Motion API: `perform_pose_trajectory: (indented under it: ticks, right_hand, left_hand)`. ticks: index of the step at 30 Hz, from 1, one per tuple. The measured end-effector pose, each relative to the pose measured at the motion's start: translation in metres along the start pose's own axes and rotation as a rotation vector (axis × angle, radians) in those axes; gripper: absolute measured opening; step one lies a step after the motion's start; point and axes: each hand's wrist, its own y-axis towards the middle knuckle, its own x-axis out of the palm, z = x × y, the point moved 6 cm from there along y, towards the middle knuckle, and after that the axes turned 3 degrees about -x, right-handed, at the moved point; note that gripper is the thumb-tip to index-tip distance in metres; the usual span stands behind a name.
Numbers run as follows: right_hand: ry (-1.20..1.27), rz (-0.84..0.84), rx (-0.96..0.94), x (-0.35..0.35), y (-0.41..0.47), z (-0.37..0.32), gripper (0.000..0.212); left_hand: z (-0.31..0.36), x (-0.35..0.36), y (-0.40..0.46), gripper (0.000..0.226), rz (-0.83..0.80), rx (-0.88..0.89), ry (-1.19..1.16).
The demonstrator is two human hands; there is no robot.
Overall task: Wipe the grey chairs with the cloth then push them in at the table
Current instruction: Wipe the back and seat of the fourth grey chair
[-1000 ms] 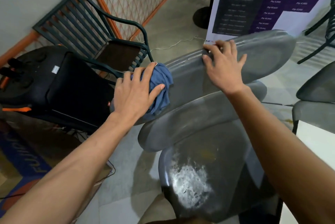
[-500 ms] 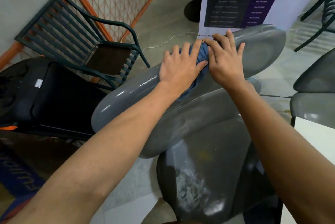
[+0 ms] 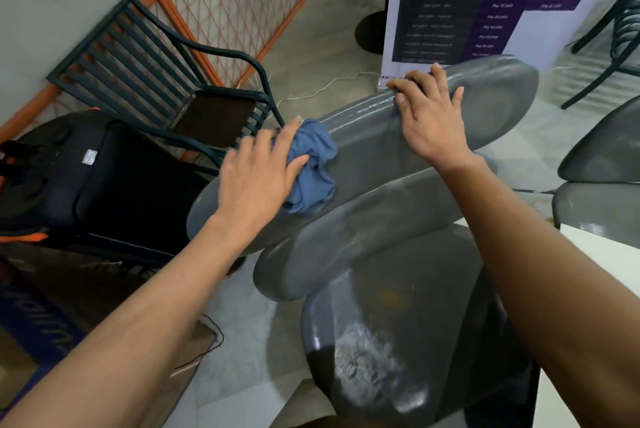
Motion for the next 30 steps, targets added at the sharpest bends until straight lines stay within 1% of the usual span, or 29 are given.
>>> perform_pose_trajectory:
  ticks: [3, 7, 9, 11, 16, 18, 21, 23, 26, 28, 30]
  right_hand:
    - [-0.001, 0.005, -0.008, 0.000, 0.000, 0.000, 0.039]
    - [-0.002, 0.017, -0.005, 0.000, -0.001, -0.001, 0.039]
    - [0.001, 0.023, 0.007, 0.001, 0.000, -0.003, 0.038]
    - [0.005, 0.028, 0.015, 0.002, 0.001, -0.004, 0.037]
    - [0.017, 0.013, 0.041, 0.005, 0.005, -0.004, 0.037]
    - [0.025, 0.008, 0.052, 0.006, 0.007, -0.004, 0.036]
    - [0.043, -0.008, 0.058, 0.006, 0.008, -0.003, 0.036]
    - [0.069, -0.026, 0.063, 0.005, 0.008, -0.001, 0.036]
    - [0.118, -0.041, 0.061, 0.001, 0.011, 0.001, 0.038]
    - [0.147, -0.058, 0.073, -0.002, 0.011, 0.003, 0.039]
    - [0.169, -0.084, 0.090, -0.004, 0.012, 0.003, 0.041]
  left_hand:
    - [-0.039, -0.003, -0.044, 0.060, -0.032, -0.086, -0.017]
    - [-0.080, 0.002, -0.092, 0.059, -0.034, -0.229, -0.091]
    - [-0.085, 0.007, -0.098, 0.059, -0.026, -0.238, -0.095]
    - [-0.081, 0.009, -0.091, 0.063, -0.026, -0.228, -0.082]
    - [-0.059, 0.002, -0.055, 0.062, -0.018, -0.168, -0.051]
    - [-0.041, -0.003, -0.031, 0.059, 0.004, -0.101, -0.022]
    - [0.005, -0.001, 0.019, 0.055, 0.023, 0.026, 0.024]
    - [0.046, 0.003, 0.057, 0.055, 0.022, 0.081, 0.013]
    - [0.098, 0.003, 0.096, 0.057, -0.020, 0.100, -0.033]
    - [0.112, 0.001, 0.104, 0.058, -0.024, 0.115, -0.055]
    - [0.108, 0.000, 0.105, 0.060, -0.017, 0.144, -0.088]
